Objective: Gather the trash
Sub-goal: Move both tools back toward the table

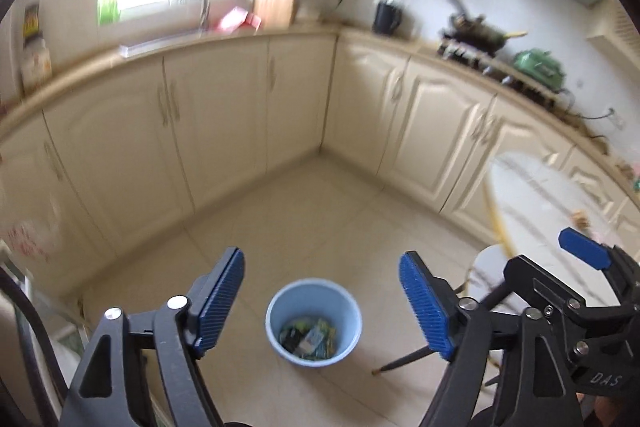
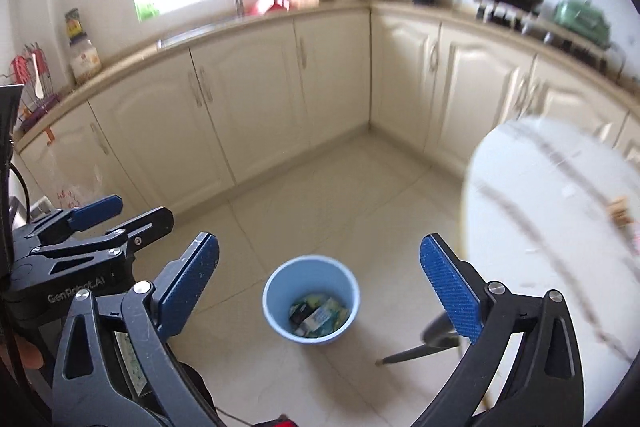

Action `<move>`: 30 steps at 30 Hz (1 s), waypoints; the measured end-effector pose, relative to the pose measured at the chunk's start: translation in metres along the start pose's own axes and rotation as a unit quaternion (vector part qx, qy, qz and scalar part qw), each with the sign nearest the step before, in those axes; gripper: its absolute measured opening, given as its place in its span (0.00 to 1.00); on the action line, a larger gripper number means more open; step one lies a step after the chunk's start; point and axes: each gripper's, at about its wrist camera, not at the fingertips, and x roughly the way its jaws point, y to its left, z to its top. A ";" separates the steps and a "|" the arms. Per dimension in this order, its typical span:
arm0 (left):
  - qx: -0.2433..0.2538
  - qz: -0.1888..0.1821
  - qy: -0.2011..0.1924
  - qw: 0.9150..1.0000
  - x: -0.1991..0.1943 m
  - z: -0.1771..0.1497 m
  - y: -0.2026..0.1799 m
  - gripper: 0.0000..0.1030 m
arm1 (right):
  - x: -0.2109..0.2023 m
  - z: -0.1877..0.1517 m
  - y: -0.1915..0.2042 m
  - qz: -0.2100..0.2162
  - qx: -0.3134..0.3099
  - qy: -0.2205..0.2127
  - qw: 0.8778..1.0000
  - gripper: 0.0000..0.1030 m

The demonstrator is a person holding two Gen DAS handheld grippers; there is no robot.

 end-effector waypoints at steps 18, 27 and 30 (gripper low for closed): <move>0.083 -0.025 -0.233 0.969 -0.249 -0.188 -0.088 0.94 | -0.270 -0.015 -0.005 -0.098 0.005 -0.185 0.978 1.00; 0.074 -0.036 -0.308 0.948 -0.276 -0.283 -0.103 0.99 | -0.353 -0.021 0.005 -0.144 -0.011 -0.259 0.955 1.00; 0.070 -0.040 -0.314 0.946 -0.272 -0.295 -0.099 0.99 | -0.368 -0.023 0.009 -0.154 -0.013 -0.274 0.949 1.00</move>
